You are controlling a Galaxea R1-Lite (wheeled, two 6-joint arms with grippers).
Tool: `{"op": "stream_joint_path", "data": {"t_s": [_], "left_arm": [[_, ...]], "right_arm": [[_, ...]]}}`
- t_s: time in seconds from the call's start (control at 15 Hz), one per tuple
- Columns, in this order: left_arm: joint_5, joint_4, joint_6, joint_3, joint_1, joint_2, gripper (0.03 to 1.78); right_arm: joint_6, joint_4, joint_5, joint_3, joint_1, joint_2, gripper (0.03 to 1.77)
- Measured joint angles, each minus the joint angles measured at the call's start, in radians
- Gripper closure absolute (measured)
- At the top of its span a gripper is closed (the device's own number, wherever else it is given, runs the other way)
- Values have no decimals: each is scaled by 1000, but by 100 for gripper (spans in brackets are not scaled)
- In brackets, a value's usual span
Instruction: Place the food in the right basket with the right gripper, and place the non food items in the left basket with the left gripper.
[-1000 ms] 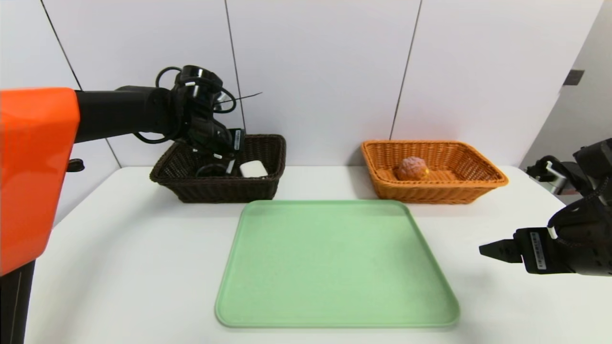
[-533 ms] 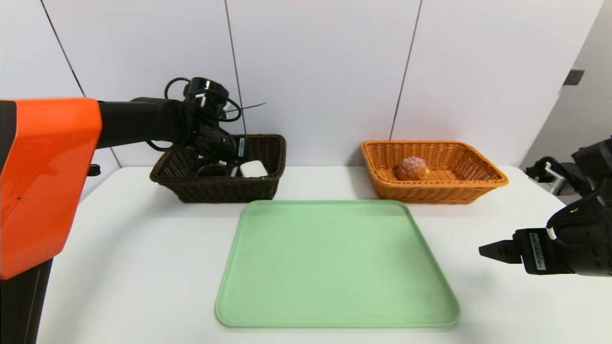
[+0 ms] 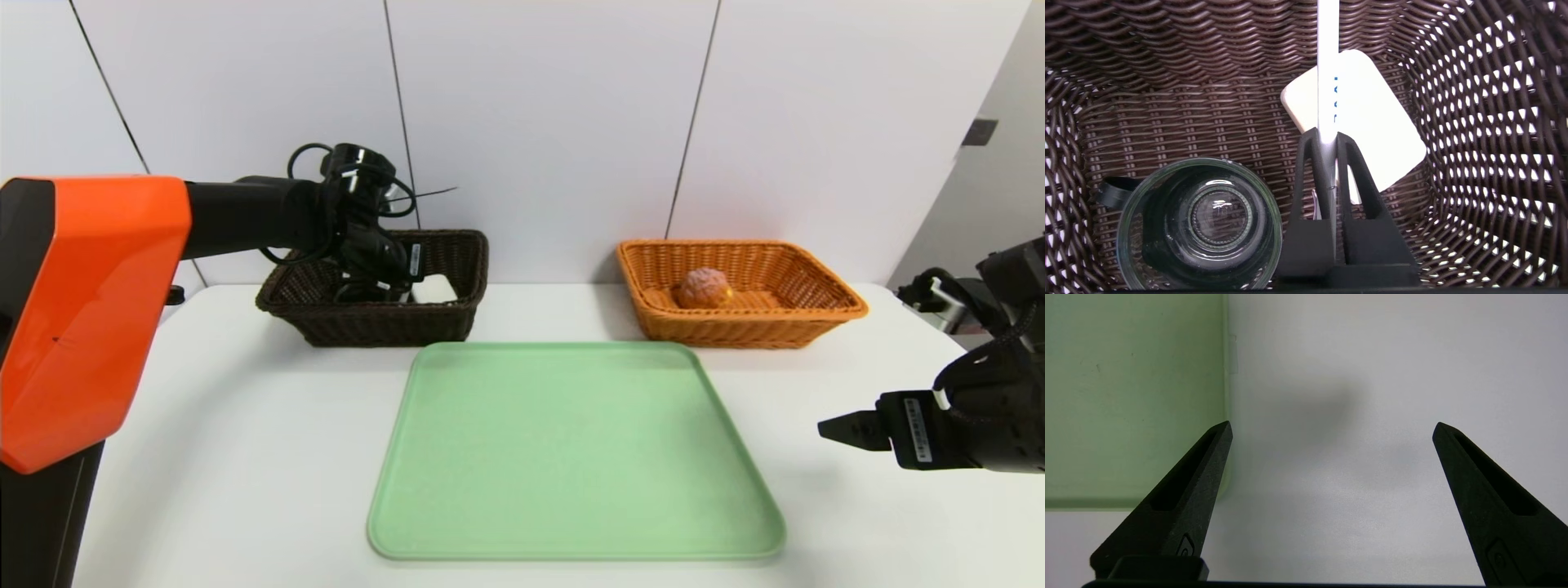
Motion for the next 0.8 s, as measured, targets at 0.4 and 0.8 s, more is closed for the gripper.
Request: {"op": "stream_joint_path", "data": {"t_s": [0.4, 0.8], "left_arm": [[0, -19, 0, 1, 0, -16, 79], [27, 52, 38, 91, 0, -251, 42]], "right_arm": [[0, 0, 0, 0, 0, -6, 10], [-10, -5, 4, -33, 0, -23, 10]]}}
